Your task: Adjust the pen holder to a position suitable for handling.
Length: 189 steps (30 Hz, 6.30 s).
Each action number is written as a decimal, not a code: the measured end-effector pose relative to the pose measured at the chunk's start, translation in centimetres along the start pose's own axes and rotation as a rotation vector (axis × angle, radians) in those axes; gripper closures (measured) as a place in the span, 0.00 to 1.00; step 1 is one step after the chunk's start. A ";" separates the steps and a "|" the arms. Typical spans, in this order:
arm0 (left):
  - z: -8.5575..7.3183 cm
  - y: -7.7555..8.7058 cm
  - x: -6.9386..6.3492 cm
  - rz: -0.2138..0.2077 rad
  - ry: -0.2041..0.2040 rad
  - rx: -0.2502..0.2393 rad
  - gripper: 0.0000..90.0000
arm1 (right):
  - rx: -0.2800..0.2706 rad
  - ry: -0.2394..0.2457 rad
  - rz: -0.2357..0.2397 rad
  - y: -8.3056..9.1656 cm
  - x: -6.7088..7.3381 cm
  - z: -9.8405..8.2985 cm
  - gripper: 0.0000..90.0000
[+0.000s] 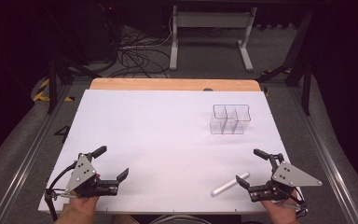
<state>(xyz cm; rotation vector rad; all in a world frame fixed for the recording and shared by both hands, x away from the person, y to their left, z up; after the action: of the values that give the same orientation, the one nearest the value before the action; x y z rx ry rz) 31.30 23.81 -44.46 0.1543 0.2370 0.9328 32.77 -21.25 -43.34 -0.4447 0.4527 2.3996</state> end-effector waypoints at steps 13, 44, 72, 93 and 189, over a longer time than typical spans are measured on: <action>0.0 0.0 -0.1 0.006 -0.022 0.005 0.02 | 0.022 0.000 0.002 -0.1 -0.1 -0.1 0.03; -0.1 -0.1 0.0 0.012 -0.005 0.017 0.02 | 0.075 -0.021 0.037 -2.1 -2.5 1.5 0.07; -0.2 -0.2 0.1 0.013 -0.001 0.030 0.03 | 0.211 0.018 0.119 -3.6 -5.0 3.3 0.23; -0.1 -0.3 0.2 0.019 -0.006 0.031 0.03 | 0.333 0.060 0.131 -6.2 -8.9 3.7 0.28; -0.3 -0.6 0.4 0.029 -0.002 0.046 0.03 | 0.710 0.299 0.371 -16.0 -12.5 -2.8 0.79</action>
<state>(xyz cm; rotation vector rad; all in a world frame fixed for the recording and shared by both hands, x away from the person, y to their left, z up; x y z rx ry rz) 31.87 23.81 -44.96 0.2009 0.2553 0.9560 52.89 -17.44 -43.87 -0.4113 1.5669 2.3000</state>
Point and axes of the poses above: each handheld gripper's, and its own axes: y roughly backward along the jaws, z roughly out of its top, x roughly to its left, the point moved 5 cm from there along -y, roughly forward along the jaws, and after that the axes turned 14 degrees about y, right-handed, at the moved point
